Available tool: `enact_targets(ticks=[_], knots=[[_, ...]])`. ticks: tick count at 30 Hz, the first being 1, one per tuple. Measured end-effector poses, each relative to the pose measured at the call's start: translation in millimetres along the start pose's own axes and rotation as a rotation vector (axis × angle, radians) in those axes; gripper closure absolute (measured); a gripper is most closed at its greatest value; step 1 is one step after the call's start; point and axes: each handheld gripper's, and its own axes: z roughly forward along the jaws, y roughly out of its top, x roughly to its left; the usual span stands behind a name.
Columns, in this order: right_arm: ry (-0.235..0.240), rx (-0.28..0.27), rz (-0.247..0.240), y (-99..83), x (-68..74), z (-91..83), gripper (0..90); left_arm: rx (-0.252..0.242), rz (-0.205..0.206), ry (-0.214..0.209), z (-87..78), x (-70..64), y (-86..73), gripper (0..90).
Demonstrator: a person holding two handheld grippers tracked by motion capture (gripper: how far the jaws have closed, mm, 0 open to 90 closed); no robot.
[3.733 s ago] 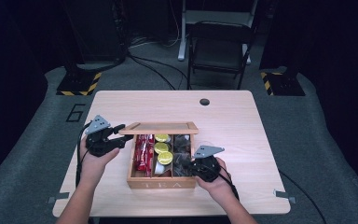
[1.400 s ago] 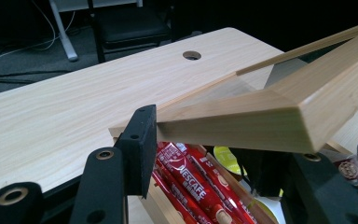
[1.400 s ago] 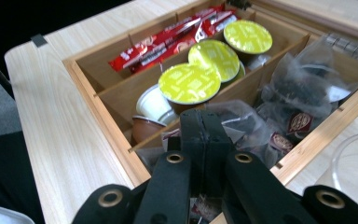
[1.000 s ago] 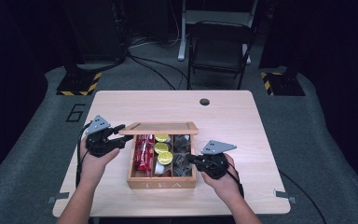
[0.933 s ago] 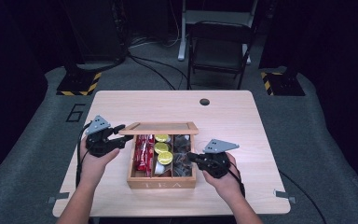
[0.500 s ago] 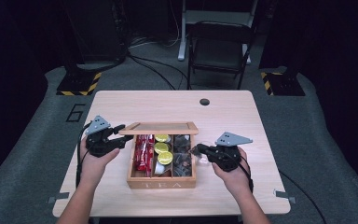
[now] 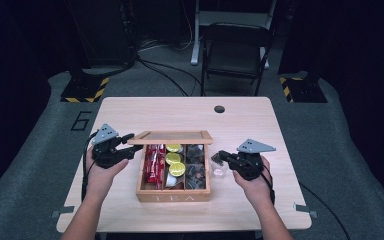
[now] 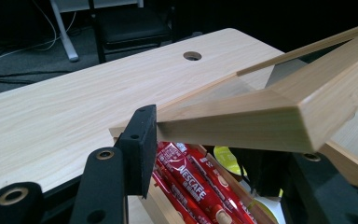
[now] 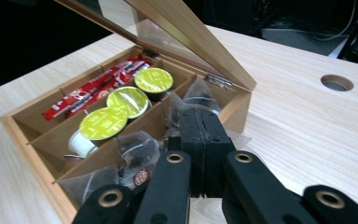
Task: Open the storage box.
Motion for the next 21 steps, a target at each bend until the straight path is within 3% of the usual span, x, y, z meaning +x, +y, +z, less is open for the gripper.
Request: enact_targets(ticks=[14, 21], knots=[[-0.045, 0.034, 0.012, -9.1, -10.3, 9.8, 90.0, 0.004, 0.004, 0.002, -0.4, -0.8, -0.7, 50.7], [-0.045, 0.046, 0.010, -11.9, -11.3, 14.4, 90.0, 0.005, 0.007, 0.003, -0.4, -0.7, -0.9, 50.7]])
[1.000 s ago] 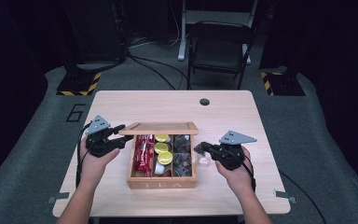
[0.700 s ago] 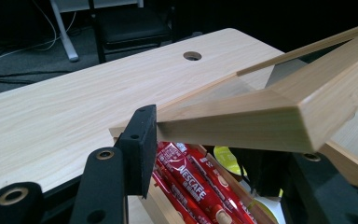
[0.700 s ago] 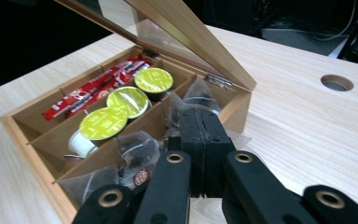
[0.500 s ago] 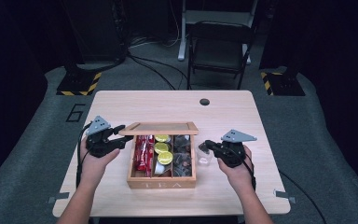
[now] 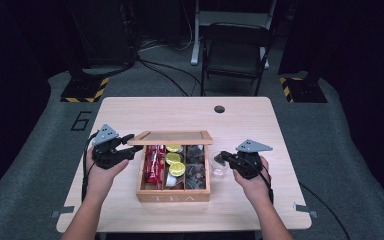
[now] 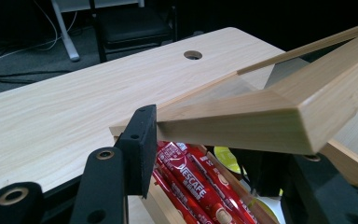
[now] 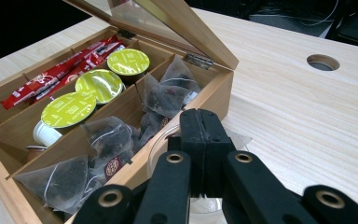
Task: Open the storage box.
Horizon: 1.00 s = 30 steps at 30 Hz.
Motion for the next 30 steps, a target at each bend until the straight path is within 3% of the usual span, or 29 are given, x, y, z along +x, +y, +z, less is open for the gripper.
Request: enact_targets(ticks=[11, 20, 25, 30], knots=[[-0.003, 0.027, 0.003, -3.4, 1.3, 5.7, 88.9, 0.003, 0.002, 0.001, -0.2, -0.3, -0.4, 50.7], [-0.012, 0.043, 0.008, -6.0, 1.4, 8.9, 80.0, 0.008, 0.005, -0.001, -0.6, -0.5, -0.5, 50.7], [-0.017, 0.017, 0.006, -4.1, 1.4, 5.2, 70.7, 0.012, 0.005, -0.002, -0.7, -0.7, -0.4, 50.7], [0.009, -0.015, -0.007, 3.8, 6.5, -1.5, 60.6, 0.014, 0.007, 0.001, -1.1, -1.0, 0.8, 50.7]])
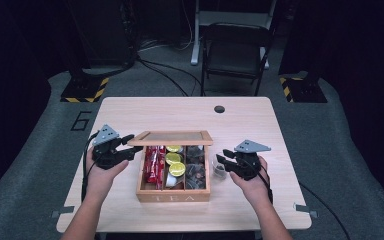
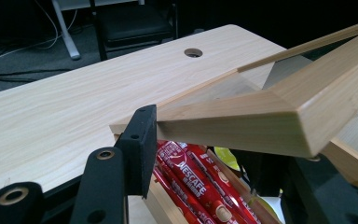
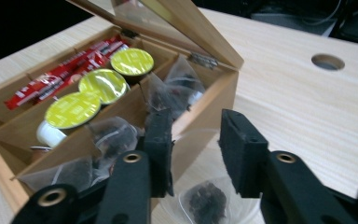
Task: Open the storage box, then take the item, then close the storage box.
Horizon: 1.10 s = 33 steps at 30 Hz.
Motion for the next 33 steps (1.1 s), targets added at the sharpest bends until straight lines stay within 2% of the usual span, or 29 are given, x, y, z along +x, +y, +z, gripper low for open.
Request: enact_targets(ticks=[4, 8, 10, 17, 24, 28, 30, 33], knots=[[0.029, -0.043, -0.012, 9.9, 8.0, -5.9, 56.0, 0.005, 0.006, 0.003, -1.1, -1.4, 1.2, 50.5], [0.044, -0.059, -0.034, 19.6, 15.6, -9.2, 53.9, -0.001, 0.009, 0.009, -2.7, -2.8, 3.3, 50.5], [0.039, -0.060, -0.043, 23.8, 17.6, -9.2, 51.9, 0.001, 0.014, 0.011, -3.1, -3.4, 4.2, 50.5], [0.055, -0.065, -0.028, 35.4, 18.8, -8.0, 48.2, 0.003, 0.014, 0.013, -3.1, -3.3, 5.1, 50.5], [0.062, -0.052, -0.062, 41.4, 22.1, -5.1, 44.5, 0.005, 0.014, 0.010, -3.0, -2.2, 6.4, 50.5], [0.056, -0.049, -0.059, 44.0, 22.9, -3.0, 43.2, 0.007, 0.008, 0.008, -2.7, -2.0, 7.4, 50.5], [0.057, -0.054, -0.076, 45.1, 22.5, -2.1, 42.9, 0.007, -0.002, 0.010, -2.2, -1.9, 8.7, 50.5], [0.058, -0.054, -0.081, 47.1, 22.3, -1.1, 42.3, 0.015, 0.004, 0.008, -2.3, -1.1, 10.2, 50.5]])
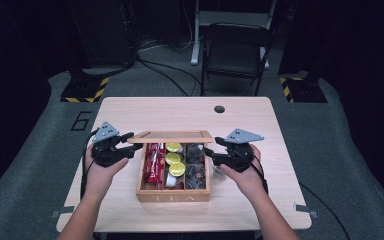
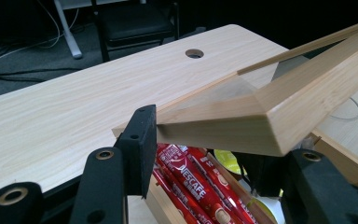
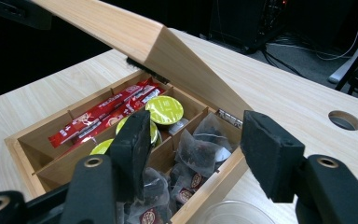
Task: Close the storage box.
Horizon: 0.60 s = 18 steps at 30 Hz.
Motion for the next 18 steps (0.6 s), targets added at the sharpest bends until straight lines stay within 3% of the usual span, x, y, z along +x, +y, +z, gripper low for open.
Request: enact_targets(ticks=[12, 18], knots=[[0.008, -0.032, -0.021, 7.0, 5.1, -5.9, 42.6, 0.026, 0.041, -0.010, -3.1, -3.1, -5.6, 50.1], [0.025, -0.037, -0.054, 6.4, 12.2, -10.4, 47.4, 0.024, 0.047, -0.025, -7.2, -4.8, -10.0, 50.0]])
